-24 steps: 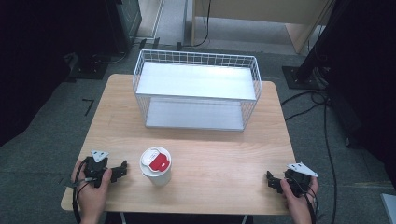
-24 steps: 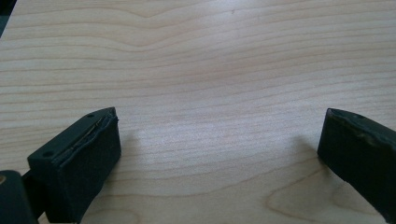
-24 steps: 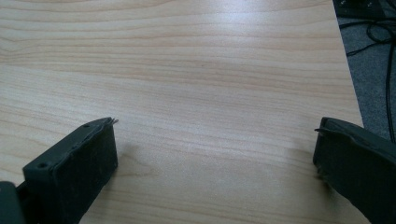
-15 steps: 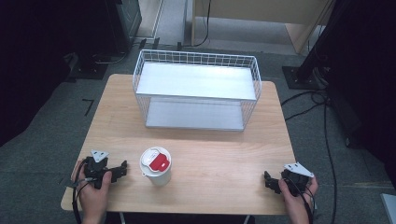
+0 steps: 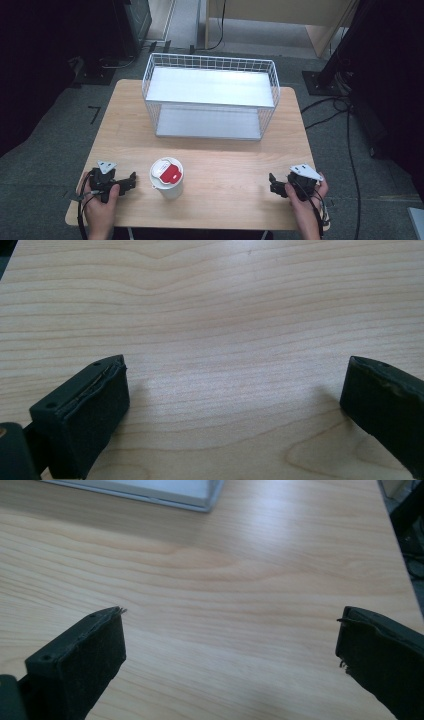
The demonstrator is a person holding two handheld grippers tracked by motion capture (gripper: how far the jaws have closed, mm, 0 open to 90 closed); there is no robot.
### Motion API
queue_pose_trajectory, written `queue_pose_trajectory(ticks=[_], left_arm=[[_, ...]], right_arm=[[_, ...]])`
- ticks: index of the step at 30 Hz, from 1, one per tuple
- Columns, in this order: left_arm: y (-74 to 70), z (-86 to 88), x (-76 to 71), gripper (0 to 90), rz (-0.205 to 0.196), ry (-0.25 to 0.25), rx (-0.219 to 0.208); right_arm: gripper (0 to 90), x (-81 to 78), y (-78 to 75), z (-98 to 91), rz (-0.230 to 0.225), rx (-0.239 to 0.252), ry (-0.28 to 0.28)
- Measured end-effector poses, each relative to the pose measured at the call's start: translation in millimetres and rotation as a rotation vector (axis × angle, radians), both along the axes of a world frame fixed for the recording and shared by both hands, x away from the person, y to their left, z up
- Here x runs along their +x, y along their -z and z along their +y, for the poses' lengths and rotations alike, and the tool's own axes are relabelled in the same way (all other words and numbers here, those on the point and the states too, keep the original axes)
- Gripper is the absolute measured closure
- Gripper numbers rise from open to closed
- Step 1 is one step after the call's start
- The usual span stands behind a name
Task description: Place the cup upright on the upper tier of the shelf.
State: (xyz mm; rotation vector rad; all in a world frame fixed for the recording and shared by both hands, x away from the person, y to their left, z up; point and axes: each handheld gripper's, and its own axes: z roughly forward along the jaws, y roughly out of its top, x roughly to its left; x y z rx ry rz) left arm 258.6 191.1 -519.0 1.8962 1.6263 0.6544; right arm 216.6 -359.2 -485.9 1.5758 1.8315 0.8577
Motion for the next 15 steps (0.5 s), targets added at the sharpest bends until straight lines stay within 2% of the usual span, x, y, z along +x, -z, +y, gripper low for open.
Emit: queue_pose_trajectory(ticks=[5,15], left_arm=[[0.0,0.0,0.0,0.0,0.000,0.000,0.000],[0.0,0.0,0.0,0.0,0.000,0.000,0.000]], right_arm=[[0.0,5.4,-11.5,25.4,-0.020,-0.006,-0.065],[0.0,9.2,-20.0,52.8,-0.046,0.003,-0.129]])
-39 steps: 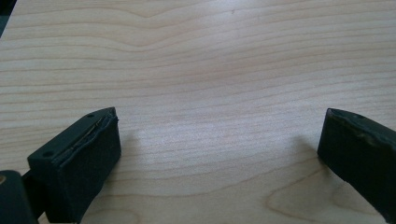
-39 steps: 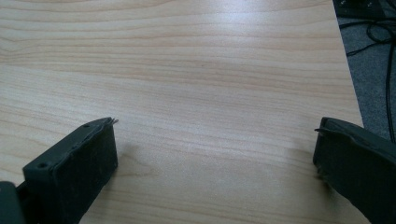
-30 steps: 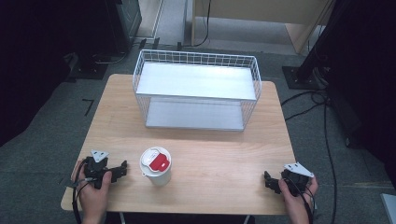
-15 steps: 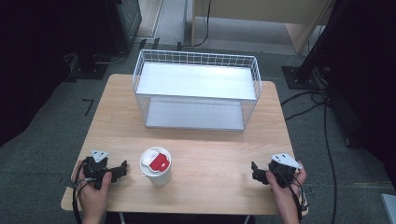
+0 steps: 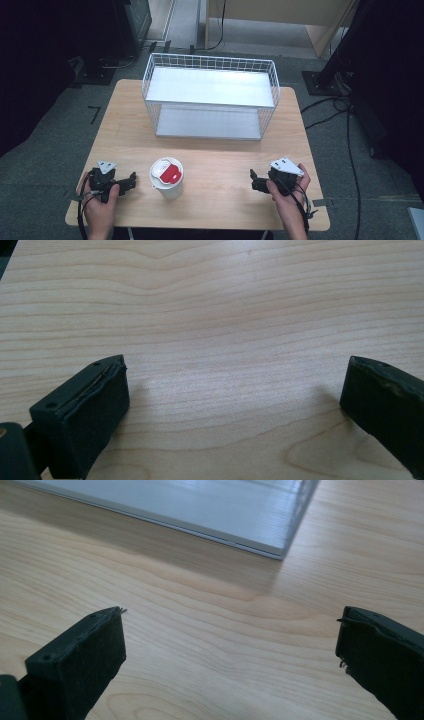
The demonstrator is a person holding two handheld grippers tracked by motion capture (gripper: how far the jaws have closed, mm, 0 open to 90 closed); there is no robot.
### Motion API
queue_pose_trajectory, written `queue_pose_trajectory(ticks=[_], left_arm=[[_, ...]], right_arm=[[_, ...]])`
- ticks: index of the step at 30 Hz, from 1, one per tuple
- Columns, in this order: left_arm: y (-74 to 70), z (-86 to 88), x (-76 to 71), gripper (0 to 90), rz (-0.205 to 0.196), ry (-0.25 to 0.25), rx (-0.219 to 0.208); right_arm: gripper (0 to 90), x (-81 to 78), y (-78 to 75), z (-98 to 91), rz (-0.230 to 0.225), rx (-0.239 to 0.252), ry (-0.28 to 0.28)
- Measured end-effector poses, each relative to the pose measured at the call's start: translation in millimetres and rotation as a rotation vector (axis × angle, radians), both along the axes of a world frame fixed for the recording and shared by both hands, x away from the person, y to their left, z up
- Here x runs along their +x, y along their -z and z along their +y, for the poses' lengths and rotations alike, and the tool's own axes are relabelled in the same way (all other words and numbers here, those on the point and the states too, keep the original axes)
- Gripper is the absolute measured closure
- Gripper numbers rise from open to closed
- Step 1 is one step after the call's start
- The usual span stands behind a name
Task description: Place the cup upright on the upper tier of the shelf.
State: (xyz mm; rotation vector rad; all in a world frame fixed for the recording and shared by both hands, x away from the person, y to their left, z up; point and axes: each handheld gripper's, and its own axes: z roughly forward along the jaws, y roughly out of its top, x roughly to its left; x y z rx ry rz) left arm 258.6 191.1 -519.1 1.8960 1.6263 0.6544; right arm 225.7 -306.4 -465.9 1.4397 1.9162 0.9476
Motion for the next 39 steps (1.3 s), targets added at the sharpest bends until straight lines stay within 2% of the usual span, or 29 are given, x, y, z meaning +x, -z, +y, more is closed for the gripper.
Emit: queue_pose_trajectory(ticks=[14,28,39], left_arm=[[-0.1,0.1,0.0,0.0,0.001,0.001,0.001],[-0.1,0.1,0.0,0.0,0.001,0.001,0.001],[-0.1,0.0,0.0,0.0,0.001,0.001,0.001]], right_arm=[[0.0,2.0,1.9,46.7,-0.017,0.024,-0.113],[0.0,0.7,6.1,82.5,-0.021,0.044,-0.189],[0.0,-7.2,8.4,111.6,-0.032,0.102,-0.243]])
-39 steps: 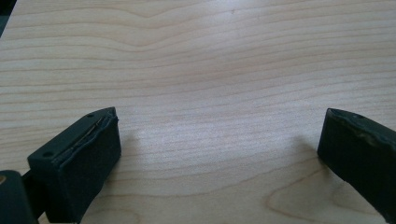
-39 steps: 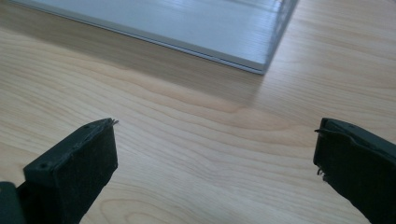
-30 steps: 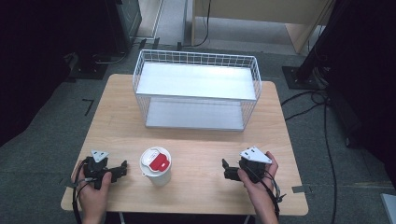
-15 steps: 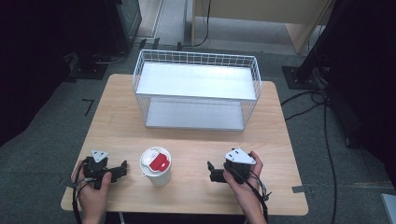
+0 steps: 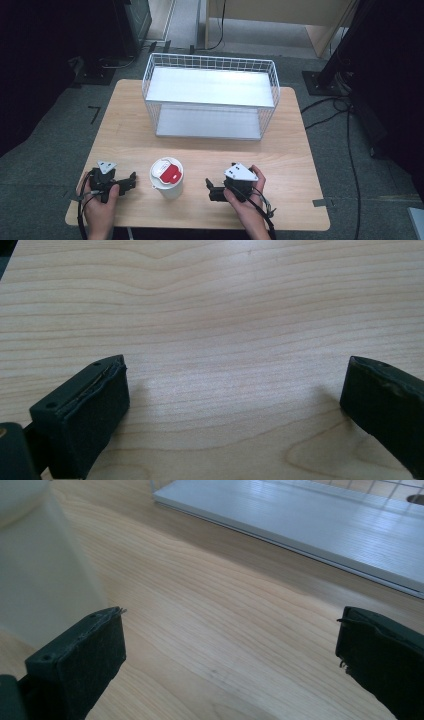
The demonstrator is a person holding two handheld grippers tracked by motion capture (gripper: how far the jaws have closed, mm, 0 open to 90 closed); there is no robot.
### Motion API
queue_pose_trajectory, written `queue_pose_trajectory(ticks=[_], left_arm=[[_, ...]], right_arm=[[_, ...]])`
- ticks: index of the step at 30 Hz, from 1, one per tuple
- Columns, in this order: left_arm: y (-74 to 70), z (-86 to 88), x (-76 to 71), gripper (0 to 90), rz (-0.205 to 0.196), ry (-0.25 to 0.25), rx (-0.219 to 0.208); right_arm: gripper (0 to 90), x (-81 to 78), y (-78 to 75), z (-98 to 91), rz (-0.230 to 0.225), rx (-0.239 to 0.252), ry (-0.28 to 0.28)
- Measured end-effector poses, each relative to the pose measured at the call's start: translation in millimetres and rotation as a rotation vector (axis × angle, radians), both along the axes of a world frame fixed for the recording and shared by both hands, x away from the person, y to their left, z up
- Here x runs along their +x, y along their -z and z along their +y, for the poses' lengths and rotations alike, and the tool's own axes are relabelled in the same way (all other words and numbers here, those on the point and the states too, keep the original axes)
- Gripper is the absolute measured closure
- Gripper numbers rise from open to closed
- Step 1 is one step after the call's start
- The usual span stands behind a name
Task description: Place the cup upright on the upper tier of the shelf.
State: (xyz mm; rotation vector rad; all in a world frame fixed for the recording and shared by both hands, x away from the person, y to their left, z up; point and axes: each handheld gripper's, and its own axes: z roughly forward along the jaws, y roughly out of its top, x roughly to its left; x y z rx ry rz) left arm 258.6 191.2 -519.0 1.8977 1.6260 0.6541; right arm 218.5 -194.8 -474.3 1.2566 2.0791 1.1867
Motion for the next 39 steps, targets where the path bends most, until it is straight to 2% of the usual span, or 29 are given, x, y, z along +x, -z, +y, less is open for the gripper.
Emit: queue_pose_trajectory(ticks=[9,11,13,14,18,24,26,34,39], left_arm=[[0.0,0.0,0.0,0.0,0.000,0.000,0.000],[0.0,0.0,0.0,0.0,0.000,0.000,0.000],[0.0,0.0,0.0,0.0,0.000,0.000,0.000],[0.0,0.0,0.0,0.0,0.000,0.000,0.000],[0.0,0.0,0.0,0.0,0.000,0.000,0.000],[0.0,0.0,0.0,0.0,0.000,0.000,0.000],[0.0,0.0,0.0,0.0,0.000,0.000,0.000],[0.0,0.0,0.0,0.0,0.000,0.000,0.000],[0.0,0.1,0.0,0.0,0.000,0.001,0.000]], right_arm=[[0.0,-5.8,0.5,20.9,-0.009,0.031,-0.075],[0.0,-7.4,0.6,29.2,-0.013,0.057,-0.121],[0.0,-8.1,0.7,32.7,-0.012,0.063,-0.132],[0.0,-9.0,0.8,39.4,-0.014,0.070,-0.159],[0.0,-9.4,0.7,51.4,-0.006,0.088,-0.200],[3.4,-9.8,-0.7,60.6,-0.003,0.127,-0.220],[3.0,-10.2,-1.2,63.9,-0.002,0.139,-0.244],[4.0,-10.5,-1.1,71.4,0.002,0.146,-0.267],[4.0,-9.6,-2.1,83.2,-0.005,0.142,-0.298]])
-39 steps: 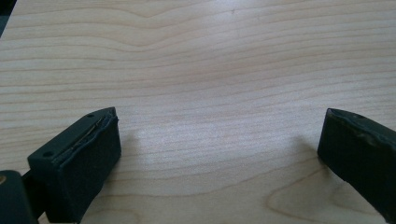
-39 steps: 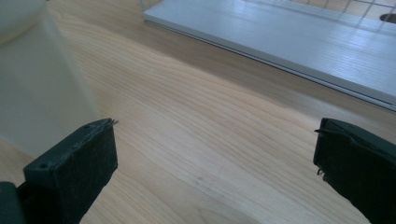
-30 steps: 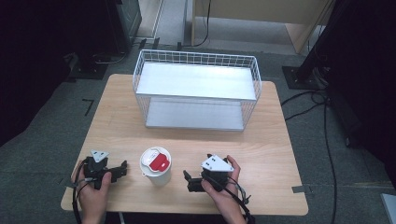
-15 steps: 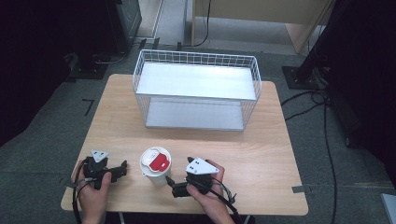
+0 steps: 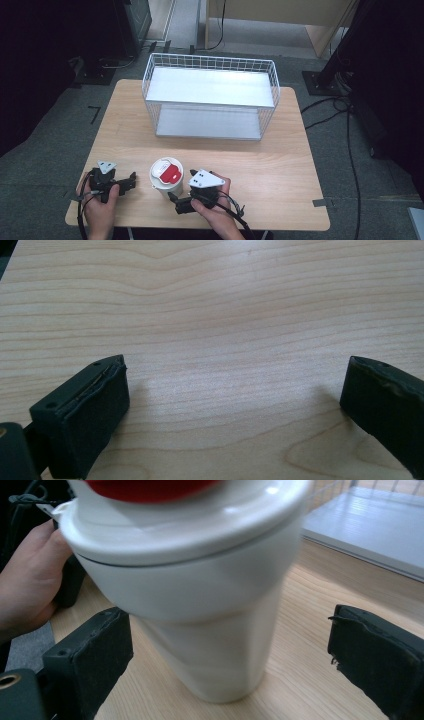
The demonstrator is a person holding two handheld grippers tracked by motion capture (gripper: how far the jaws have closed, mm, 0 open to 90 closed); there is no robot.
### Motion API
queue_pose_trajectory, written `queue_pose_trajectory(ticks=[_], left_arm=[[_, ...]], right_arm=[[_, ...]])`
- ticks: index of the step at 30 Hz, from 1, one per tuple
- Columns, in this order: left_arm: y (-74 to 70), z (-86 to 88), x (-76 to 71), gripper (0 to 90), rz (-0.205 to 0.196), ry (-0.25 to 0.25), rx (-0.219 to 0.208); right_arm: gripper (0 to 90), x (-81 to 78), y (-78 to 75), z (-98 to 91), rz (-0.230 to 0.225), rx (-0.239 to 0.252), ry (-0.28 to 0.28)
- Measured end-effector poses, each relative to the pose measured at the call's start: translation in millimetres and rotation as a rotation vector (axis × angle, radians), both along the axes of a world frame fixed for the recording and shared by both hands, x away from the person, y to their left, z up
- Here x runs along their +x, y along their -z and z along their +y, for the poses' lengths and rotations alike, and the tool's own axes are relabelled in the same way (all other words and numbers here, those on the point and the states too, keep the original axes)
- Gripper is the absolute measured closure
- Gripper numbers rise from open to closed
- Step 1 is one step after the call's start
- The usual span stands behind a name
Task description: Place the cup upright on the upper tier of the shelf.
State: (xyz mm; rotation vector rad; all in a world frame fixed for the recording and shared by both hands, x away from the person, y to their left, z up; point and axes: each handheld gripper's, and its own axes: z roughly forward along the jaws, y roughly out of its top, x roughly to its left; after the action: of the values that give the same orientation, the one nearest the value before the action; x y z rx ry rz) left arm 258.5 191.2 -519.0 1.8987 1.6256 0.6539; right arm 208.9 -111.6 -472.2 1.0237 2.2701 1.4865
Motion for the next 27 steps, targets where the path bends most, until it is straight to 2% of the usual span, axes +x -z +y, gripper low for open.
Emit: queue_pose_trajectory(ticks=[11,22,26,27], left_arm=[[0.0,0.0,0.0,0.0,0.000,0.000,0.000],[0.0,0.0,0.0,0.0,0.000,0.000,0.000],[0.0,0.0,0.0,0.0,0.000,0.000,0.000],[0.1,0.0,0.0,0.0,0.000,0.000,0.000]], right_arm=[[6.0,5.1,3.0,23.4,-0.024,0.023,-0.016],[4.8,8.2,8.5,29.1,-0.032,0.052,-0.001],[4.2,6.7,9.5,31.6,-0.052,0.051,0.012],[3.7,4.6,9.7,34.1,-0.080,0.035,0.031]])
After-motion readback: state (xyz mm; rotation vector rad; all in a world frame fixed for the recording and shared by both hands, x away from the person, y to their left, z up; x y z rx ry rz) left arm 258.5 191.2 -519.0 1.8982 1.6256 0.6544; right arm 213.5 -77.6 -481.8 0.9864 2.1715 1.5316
